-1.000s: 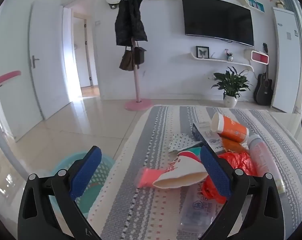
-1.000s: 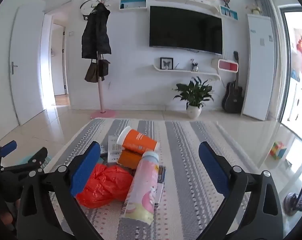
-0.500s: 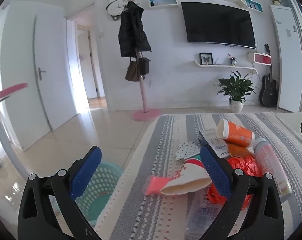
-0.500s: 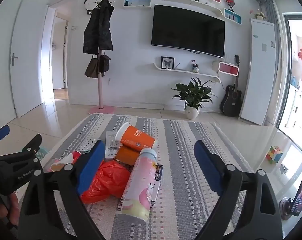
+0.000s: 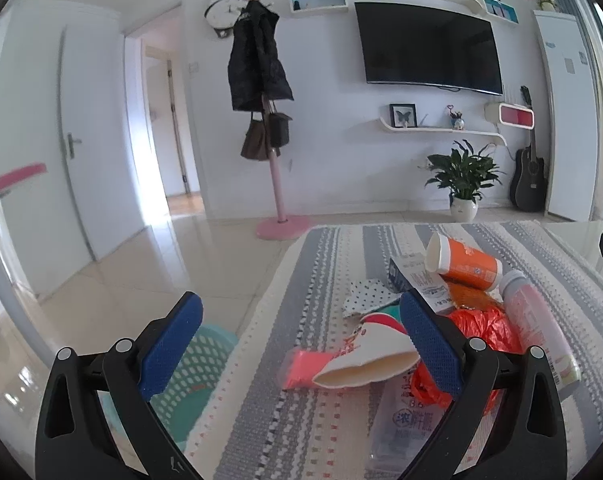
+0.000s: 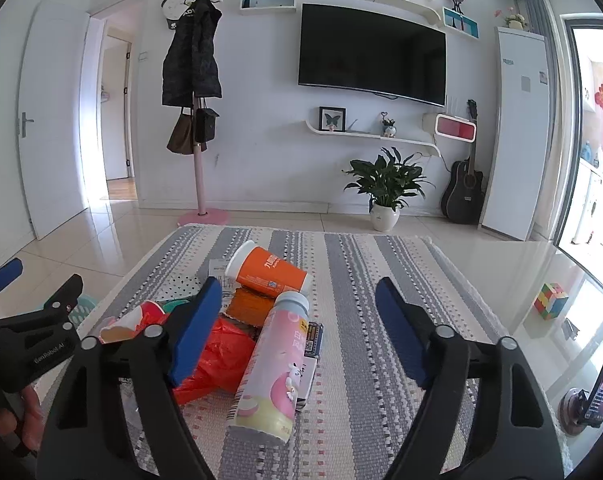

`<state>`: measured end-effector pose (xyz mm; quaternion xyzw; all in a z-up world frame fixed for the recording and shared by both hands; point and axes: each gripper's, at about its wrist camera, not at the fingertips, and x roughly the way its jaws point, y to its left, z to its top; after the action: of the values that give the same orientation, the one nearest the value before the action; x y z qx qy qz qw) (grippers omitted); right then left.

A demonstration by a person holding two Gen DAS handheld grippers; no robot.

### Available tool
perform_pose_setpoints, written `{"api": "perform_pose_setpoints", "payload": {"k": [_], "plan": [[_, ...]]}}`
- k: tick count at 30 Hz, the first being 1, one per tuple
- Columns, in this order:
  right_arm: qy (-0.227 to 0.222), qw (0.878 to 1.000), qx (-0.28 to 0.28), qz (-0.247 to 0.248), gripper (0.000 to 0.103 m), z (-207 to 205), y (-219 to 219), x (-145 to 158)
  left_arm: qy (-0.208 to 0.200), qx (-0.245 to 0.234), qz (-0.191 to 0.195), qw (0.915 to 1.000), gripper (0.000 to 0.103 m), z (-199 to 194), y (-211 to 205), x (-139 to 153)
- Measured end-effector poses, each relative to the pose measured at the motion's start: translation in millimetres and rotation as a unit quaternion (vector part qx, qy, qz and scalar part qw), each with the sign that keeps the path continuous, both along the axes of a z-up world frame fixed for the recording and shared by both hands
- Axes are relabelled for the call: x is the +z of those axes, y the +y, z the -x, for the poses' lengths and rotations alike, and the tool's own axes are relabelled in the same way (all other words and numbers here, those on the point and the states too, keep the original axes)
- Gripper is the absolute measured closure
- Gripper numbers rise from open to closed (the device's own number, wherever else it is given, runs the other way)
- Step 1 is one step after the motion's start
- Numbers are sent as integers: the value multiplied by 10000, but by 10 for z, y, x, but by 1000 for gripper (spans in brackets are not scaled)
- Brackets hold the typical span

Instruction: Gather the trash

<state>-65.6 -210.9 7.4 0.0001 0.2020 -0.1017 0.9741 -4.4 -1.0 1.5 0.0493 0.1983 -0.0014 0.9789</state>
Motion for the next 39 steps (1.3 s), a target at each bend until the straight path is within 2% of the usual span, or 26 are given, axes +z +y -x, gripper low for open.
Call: {"api": "perform_pose_setpoints", "payload": {"k": [6, 10, 20, 23, 39], "plan": [[26, 10000, 6, -64, 35, 2, -42, -2, 212, -49, 373, 9991, 7, -67, 112, -13], [35, 10000, 36, -65, 35, 13, -56, 9, 260, -65, 489, 9984, 7, -85, 142, -23], [102, 9999, 15, -107, 36, 51, -90, 41, 250, -160, 467, 9985, 7, -70, 97, -12], [84, 9999, 16, -73, 43, 73, -86, 73, 215, -150, 429, 9987, 7, -59, 81, -10], [184, 9996, 71, -224, 43, 52, -126, 24, 270, -239, 495, 9981, 7, -50, 80, 11]]}}
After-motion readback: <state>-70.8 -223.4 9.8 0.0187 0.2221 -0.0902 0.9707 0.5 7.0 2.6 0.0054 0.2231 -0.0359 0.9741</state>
